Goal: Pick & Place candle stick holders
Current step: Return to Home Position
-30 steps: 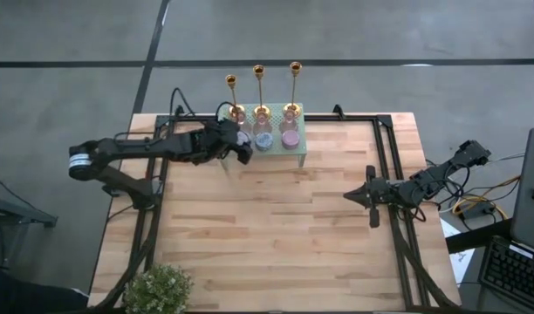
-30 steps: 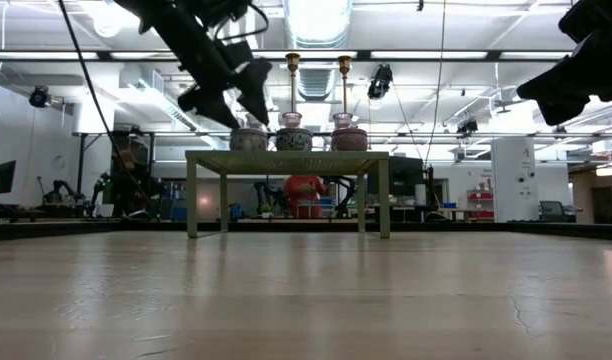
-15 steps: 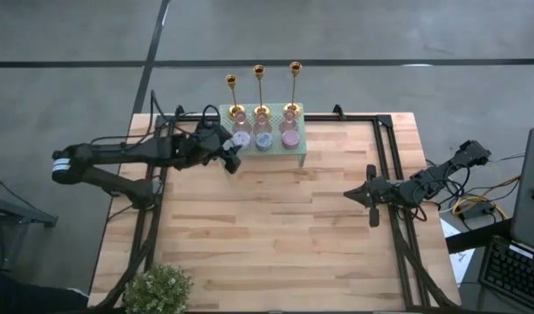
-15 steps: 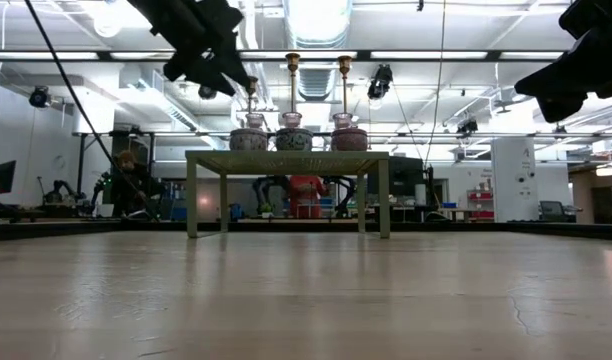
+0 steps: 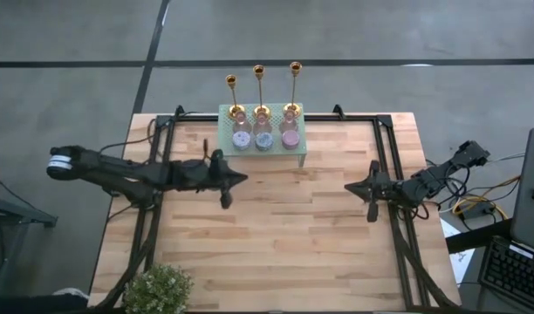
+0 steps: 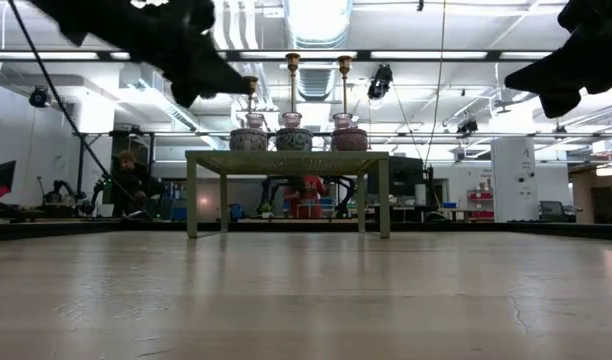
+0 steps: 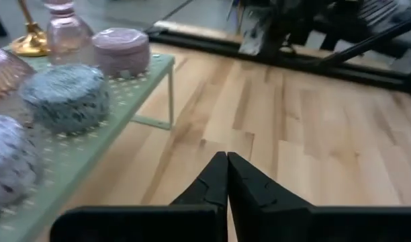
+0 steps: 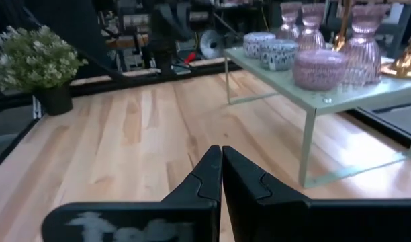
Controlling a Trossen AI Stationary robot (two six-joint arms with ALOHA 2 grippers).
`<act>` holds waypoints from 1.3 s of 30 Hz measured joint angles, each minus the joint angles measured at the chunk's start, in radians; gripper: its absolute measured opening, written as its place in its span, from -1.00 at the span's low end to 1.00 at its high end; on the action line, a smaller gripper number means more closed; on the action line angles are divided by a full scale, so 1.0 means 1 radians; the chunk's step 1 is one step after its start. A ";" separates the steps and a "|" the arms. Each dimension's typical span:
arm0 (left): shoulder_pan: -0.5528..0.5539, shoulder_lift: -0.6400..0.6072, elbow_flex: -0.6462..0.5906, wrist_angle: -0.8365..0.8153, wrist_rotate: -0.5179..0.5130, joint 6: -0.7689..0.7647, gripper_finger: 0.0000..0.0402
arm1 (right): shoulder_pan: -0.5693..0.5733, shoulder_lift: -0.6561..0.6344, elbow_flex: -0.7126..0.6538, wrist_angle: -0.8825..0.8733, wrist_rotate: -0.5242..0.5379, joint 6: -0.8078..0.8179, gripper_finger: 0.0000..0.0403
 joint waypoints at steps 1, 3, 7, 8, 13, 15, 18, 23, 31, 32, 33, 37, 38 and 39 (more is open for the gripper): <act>-0.005 -0.014 -0.040 0.053 0.001 0.007 -0.97 | 0.000 -0.010 0.000 0.000 0.000 -0.008 -0.96; -0.006 -0.045 -0.126 0.151 0.007 0.009 -0.98 | 0.000 -0.033 0.001 0.000 -0.016 -0.029 -0.96; -0.005 -0.111 -0.292 0.337 0.087 0.008 -0.97 | 0.000 -0.100 -0.001 -0.002 -0.056 -0.069 -0.96; -0.006 -0.128 -0.328 0.371 0.108 0.009 -0.97 | 0.000 -0.119 -0.001 -0.007 -0.059 -0.081 -0.96; -0.005 -0.234 -0.460 0.463 0.128 0.005 -0.97 | 0.000 -0.229 -0.001 -0.009 -0.059 -0.148 -0.96; -0.005 -0.284 -0.498 0.464 0.136 0.004 -0.97 | 0.000 -0.232 -0.001 -0.010 -0.051 -0.160 -0.96; -0.004 -0.365 -0.543 0.468 0.155 0.005 -0.96 | 0.000 -0.229 -0.001 -0.040 -0.053 -0.176 -0.96; 0.025 -0.526 -0.599 0.402 0.278 -0.005 -0.96 | 0.000 -0.232 -0.005 -0.084 -0.054 -0.173 -0.96; 0.026 -0.739 -0.607 0.217 0.246 0.036 -0.96 | 0.000 -0.232 -0.104 0.017 -0.054 -0.197 -0.96; 0.026 -0.757 -0.607 0.216 0.244 0.043 -0.96 | 0.000 -0.231 -0.124 0.059 -0.054 -0.213 -0.96; 0.026 -0.774 -0.607 0.216 0.241 0.048 -0.96 | 0.000 -0.230 -0.144 0.106 -0.054 -0.232 -0.96; 0.026 -0.813 -0.607 0.216 0.223 0.047 -0.96 | 0.000 -0.217 -0.195 0.288 -0.076 -0.307 -0.96; 0.026 -0.819 -0.607 0.217 0.216 0.051 -0.96 | 0.000 -0.216 -0.195 0.290 -0.075 -0.315 -0.96; 0.026 -0.821 -0.607 0.219 0.211 0.060 -0.96 | 0.000 -0.216 -0.194 0.287 -0.075 -0.322 -0.96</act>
